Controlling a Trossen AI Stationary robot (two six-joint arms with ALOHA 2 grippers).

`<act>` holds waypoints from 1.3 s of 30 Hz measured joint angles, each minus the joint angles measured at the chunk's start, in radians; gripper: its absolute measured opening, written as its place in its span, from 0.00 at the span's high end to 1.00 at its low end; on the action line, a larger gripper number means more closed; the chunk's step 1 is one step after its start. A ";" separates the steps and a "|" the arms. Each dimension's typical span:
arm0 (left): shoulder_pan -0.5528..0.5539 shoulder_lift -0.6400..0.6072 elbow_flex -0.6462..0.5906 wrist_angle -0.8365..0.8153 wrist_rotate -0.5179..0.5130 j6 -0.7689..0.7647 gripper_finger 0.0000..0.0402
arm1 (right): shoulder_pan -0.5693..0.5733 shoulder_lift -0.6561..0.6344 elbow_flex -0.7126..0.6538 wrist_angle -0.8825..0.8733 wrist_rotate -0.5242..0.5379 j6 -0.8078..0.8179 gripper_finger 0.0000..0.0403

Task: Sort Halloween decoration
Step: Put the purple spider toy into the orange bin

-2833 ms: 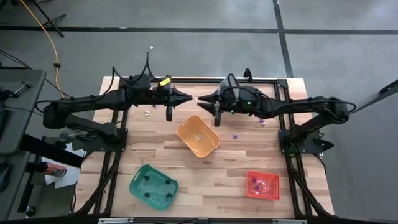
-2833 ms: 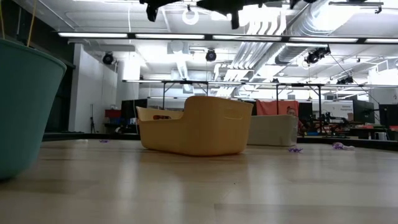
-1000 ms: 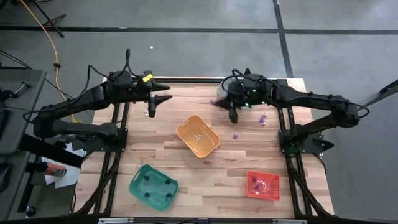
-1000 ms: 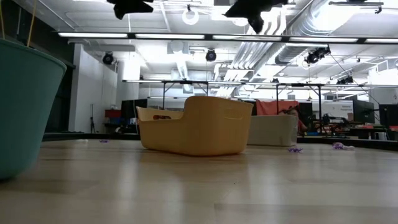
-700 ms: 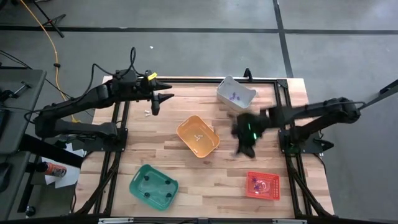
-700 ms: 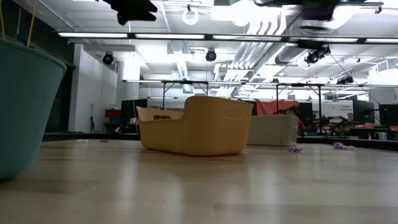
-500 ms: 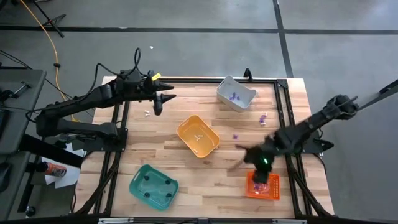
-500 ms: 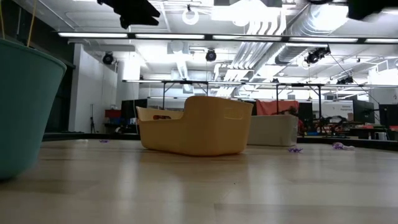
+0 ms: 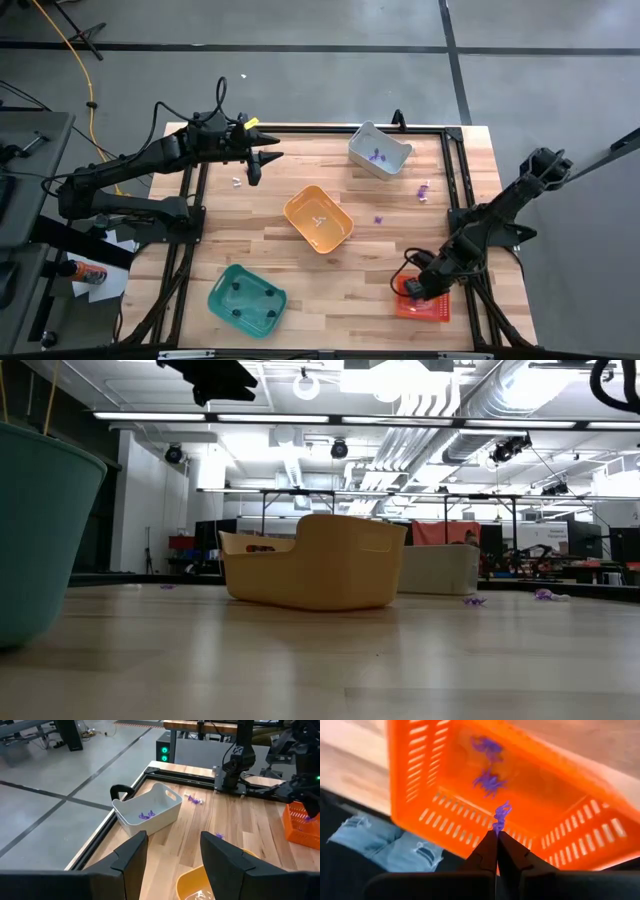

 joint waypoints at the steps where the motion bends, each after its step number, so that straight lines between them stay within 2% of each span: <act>1: 0.000 0.000 0.000 0.000 0.000 0.000 0.58 | 0.000 0.000 0.000 -0.005 0.001 0.002 1.00; 9: 0.000 0.000 0.000 0.000 0.000 0.000 0.58 | 0.000 0.000 0.000 -0.003 -0.005 -0.020 0.97; 16: 0.000 0.000 0.000 0.000 0.000 0.000 0.58 | -0.001 0.000 0.000 -0.003 0.003 -0.121 0.73; 22: 0.000 0.000 0.000 0.011 0.000 -0.001 0.58 | -0.003 -0.078 0.000 0.108 -0.098 -0.336 0.57; 25: 0.000 0.000 0.000 0.016 0.000 -0.030 0.58 | -0.023 -0.174 0.000 0.186 0.011 -0.450 0.55; 29: -0.001 -0.003 0.000 0.029 0.016 -0.162 0.58 | -0.135 -0.303 0.001 0.232 0.321 -0.697 0.57; 31: -0.001 -0.008 0.000 0.038 0.029 -0.243 0.58 | -0.224 -0.352 0.001 0.251 0.477 -0.857 0.59; 33: -0.001 -0.017 0.000 0.045 0.038 -0.318 0.58 | -0.331 -0.384 0.001 0.298 0.591 -1.031 0.61; 36: -0.001 -0.027 0.000 0.069 0.039 -0.384 0.58 | -0.516 -0.388 0.001 0.410 0.612 -1.262 0.63; 39: -0.001 -0.029 0.000 0.091 0.040 -0.403 0.58 | -0.687 -0.351 0.001 0.581 0.498 -1.438 0.66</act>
